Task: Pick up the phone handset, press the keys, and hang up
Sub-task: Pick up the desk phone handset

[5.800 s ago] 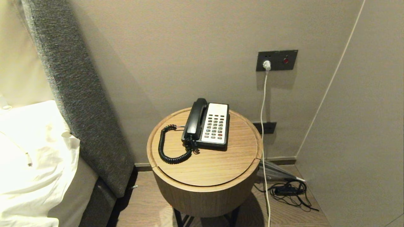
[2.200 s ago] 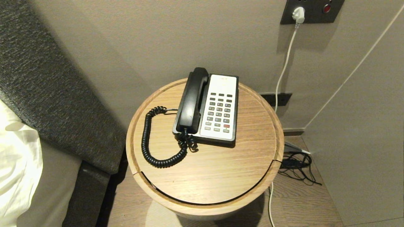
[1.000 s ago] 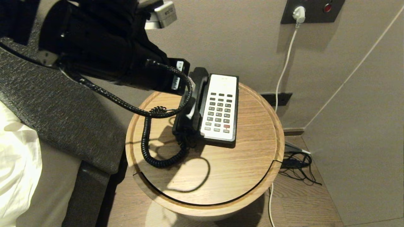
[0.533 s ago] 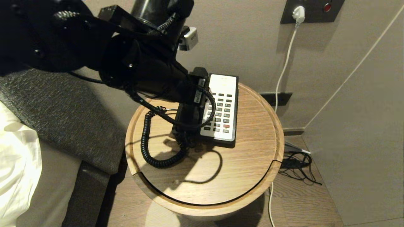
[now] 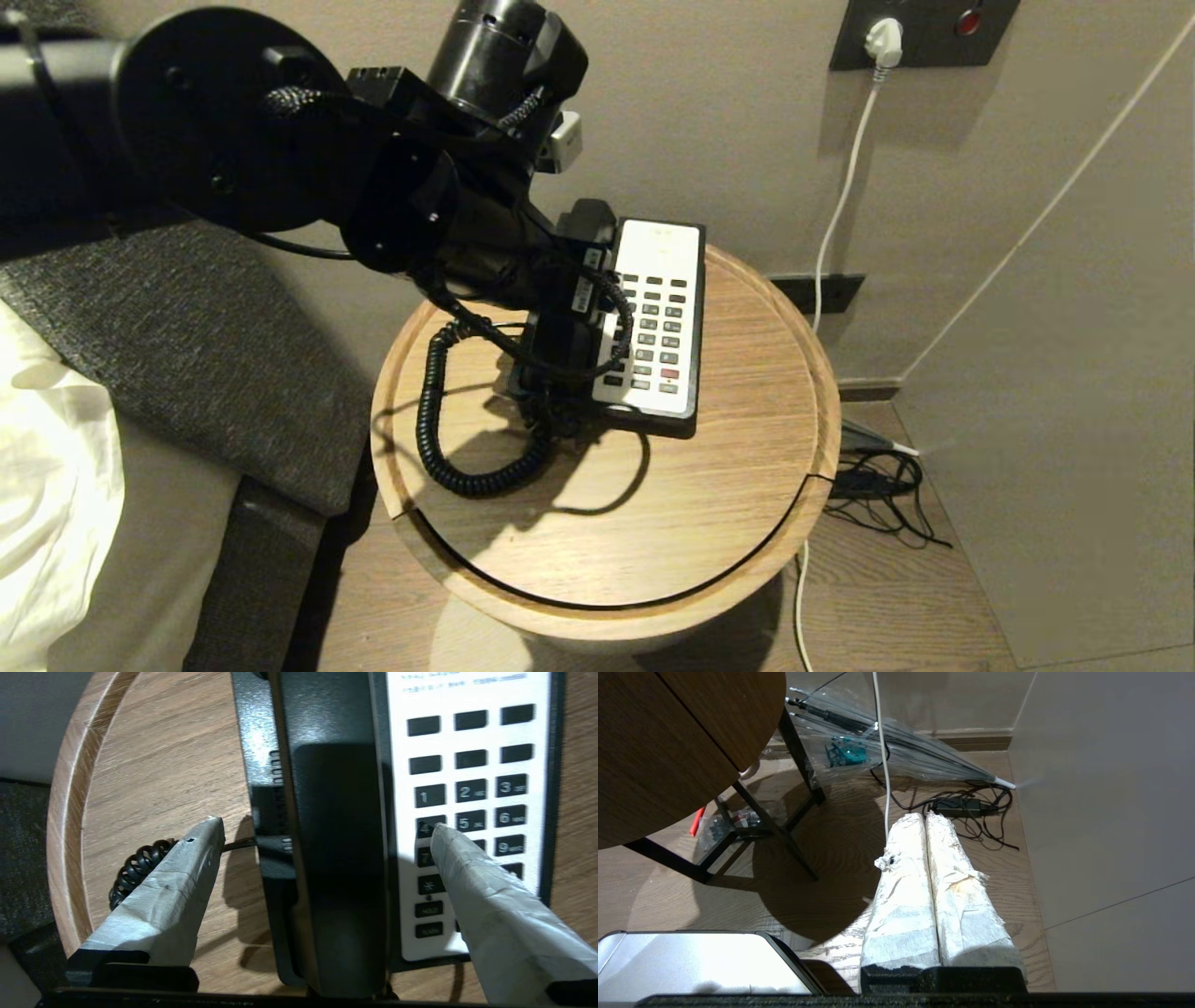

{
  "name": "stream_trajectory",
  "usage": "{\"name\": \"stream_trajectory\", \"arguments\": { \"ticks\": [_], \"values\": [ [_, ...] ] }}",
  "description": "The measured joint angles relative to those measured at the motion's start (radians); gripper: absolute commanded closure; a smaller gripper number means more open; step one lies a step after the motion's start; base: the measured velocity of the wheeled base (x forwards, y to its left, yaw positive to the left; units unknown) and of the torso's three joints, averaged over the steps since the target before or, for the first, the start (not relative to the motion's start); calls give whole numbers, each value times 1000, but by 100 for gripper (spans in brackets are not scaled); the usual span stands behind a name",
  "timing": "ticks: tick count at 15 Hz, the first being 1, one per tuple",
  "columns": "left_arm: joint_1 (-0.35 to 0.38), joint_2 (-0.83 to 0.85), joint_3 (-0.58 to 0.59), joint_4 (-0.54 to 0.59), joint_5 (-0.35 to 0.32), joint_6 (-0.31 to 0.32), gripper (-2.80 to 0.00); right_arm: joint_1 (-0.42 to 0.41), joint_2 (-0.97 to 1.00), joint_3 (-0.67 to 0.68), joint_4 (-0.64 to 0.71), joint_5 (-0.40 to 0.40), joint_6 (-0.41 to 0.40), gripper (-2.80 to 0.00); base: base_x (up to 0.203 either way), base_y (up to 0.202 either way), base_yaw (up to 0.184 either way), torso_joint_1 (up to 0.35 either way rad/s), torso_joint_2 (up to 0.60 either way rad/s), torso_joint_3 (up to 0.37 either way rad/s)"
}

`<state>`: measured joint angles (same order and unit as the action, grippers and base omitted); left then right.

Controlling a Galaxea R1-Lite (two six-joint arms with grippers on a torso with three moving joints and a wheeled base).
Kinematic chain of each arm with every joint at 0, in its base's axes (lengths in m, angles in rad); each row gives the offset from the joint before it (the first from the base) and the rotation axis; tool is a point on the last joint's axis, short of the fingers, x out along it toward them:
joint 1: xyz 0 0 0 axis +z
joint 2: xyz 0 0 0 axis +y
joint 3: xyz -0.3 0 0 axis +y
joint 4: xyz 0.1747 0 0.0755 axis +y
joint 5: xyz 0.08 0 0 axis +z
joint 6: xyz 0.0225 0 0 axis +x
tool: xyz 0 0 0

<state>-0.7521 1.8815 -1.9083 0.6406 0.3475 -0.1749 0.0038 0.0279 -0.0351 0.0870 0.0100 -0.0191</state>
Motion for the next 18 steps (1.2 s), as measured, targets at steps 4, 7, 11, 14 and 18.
{"name": "stream_trajectory", "arguments": {
  "ticks": [4, 7, 11, 14, 18],
  "values": [
    [9, 5, 0, 0, -1, -3, 0, 0, 0, 0, 0, -1, 0, 0, 0, 0, 0, 0, 0, 0],
    [12, 16, -1, -1, -6, -10, 0, 0, 0, 0, 0, 0, 0, 0, 0, 0, 0, 0, 0, 0],
    [20, 22, 2, -1, -9, -19, 0, 0, 0, 0, 0, -1, 0, 0, 0, 0, 0, 0, 0, 0],
    [21, 7, 5, 3, -8, -20, 0, 0, 0, 0, -1, -1, 0, 0, 0, 0, 0, 0, 0, 0],
    [-8, -52, 9, 8, -8, -30, 0, 0, 0, 0, 0, -1, 0, 0, 0, 0, 0, 0, 0, 0]
  ]
}}
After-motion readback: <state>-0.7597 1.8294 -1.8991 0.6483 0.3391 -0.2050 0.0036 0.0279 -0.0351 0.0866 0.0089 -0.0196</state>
